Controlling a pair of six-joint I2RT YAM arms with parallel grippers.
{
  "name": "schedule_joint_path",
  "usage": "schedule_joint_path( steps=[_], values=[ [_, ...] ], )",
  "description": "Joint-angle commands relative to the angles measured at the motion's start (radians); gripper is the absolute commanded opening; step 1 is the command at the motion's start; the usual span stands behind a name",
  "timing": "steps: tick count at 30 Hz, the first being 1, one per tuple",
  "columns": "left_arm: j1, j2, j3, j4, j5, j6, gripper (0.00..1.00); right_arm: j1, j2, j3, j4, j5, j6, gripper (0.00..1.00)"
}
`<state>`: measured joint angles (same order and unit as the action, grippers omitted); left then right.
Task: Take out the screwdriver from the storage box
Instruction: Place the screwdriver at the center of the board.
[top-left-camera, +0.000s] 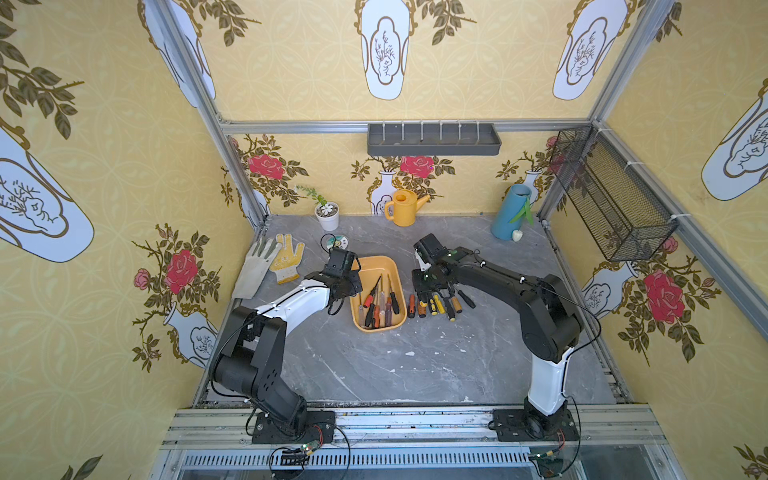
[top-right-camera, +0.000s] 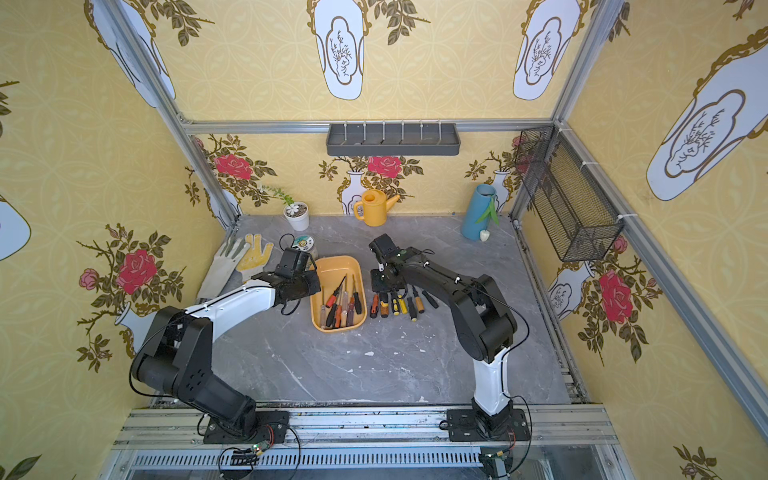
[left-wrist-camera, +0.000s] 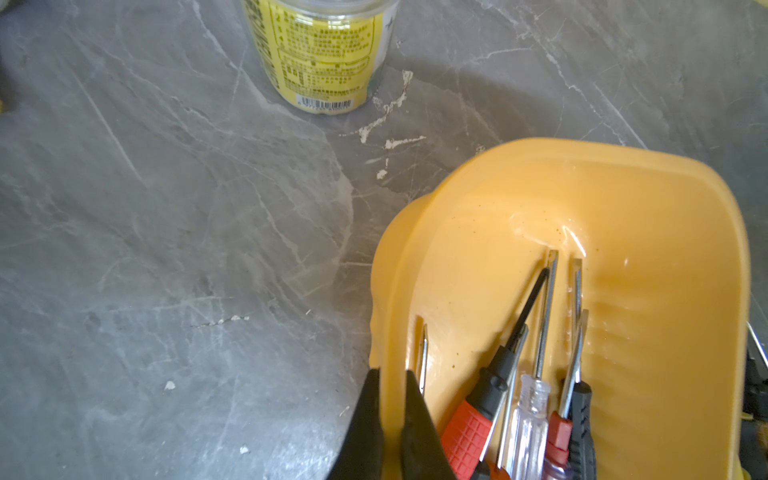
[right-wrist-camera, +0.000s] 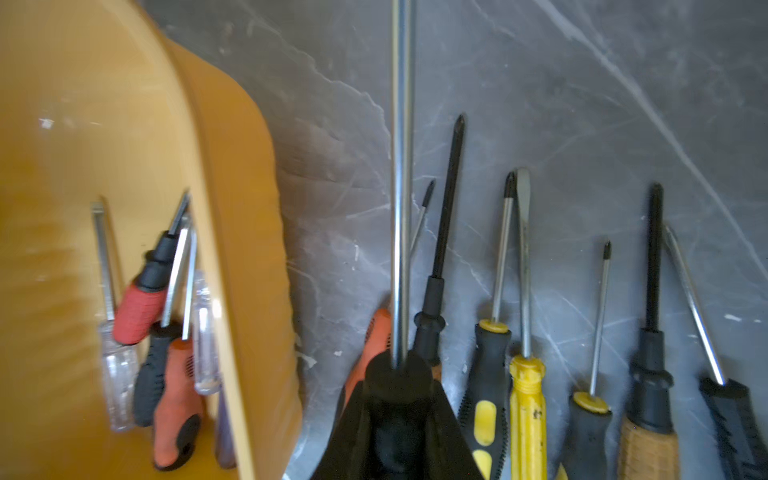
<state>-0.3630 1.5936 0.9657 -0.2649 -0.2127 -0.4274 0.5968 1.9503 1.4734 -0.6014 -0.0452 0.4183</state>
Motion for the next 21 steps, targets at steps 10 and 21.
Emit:
schedule_joint_path(
  steps=[10, 21],
  values=[
    [0.0, 0.003, 0.003, 0.029, 0.007, 0.0, 0.0, 0.003, 0.07, 0.02, -0.085, 0.08, -0.003, 0.0],
    [0.001, 0.002, -0.001, 0.03, 0.005, 0.001, 0.0, 0.02, 0.085, 0.012, -0.081, 0.093, 0.009, 0.32]
  ],
)
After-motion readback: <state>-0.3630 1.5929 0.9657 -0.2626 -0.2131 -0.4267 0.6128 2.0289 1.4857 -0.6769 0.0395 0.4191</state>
